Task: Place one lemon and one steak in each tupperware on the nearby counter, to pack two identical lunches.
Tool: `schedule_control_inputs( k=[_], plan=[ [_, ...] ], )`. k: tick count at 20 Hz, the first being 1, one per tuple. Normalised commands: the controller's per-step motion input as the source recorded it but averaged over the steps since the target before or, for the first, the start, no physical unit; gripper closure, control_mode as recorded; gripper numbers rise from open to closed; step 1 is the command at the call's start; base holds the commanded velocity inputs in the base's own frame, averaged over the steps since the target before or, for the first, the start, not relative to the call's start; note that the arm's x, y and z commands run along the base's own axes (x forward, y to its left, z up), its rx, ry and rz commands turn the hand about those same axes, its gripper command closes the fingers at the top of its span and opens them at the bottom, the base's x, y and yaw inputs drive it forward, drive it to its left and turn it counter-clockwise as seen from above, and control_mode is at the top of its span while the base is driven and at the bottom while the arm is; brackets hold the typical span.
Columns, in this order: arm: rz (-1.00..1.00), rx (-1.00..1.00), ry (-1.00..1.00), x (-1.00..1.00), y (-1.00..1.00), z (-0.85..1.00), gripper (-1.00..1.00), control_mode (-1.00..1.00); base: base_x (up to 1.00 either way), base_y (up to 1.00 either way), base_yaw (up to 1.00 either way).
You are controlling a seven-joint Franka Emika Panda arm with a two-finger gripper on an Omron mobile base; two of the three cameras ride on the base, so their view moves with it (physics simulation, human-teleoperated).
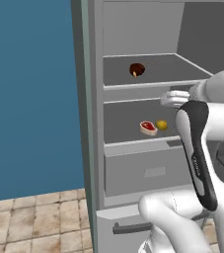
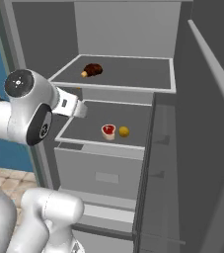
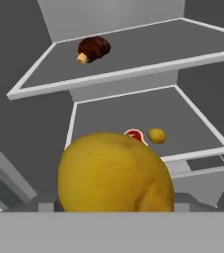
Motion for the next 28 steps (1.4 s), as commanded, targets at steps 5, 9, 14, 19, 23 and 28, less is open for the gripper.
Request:
schedule_control_inputs(
  k=[5, 9, 14, 19, 23, 28],
  plan=[
    [0.09, -0.2, 0.02, -0.78, 0.51, 0.0, 1.0, -1.0, 0.0, 0.0, 0.0],
    [0.0, -0.12, 0.05, -0.25, 0.31, 0.0, 1.0, 1.0, -0.29, 0.21, 0.0],
    [0.0, 0.0, 0.0, 0.0, 0.0, 0.0, 1.0, 1.0, -0.98, -0.03, -0.02],
    [0.0, 0.0, 0.0, 0.0, 0.0, 0.0, 1.0, 1.0, -0.94, 0.1, -0.01],
    [0.0, 0.0, 0.0, 0.0, 0.0, 0.0, 1.0, 1.0, -0.38, 0.82, 0.0],
    [0.0, 0.0, 0.0, 0.0, 0.0, 0.0, 1.0, 1.0, -0.15, 1.0, -0.08]
  ],
)
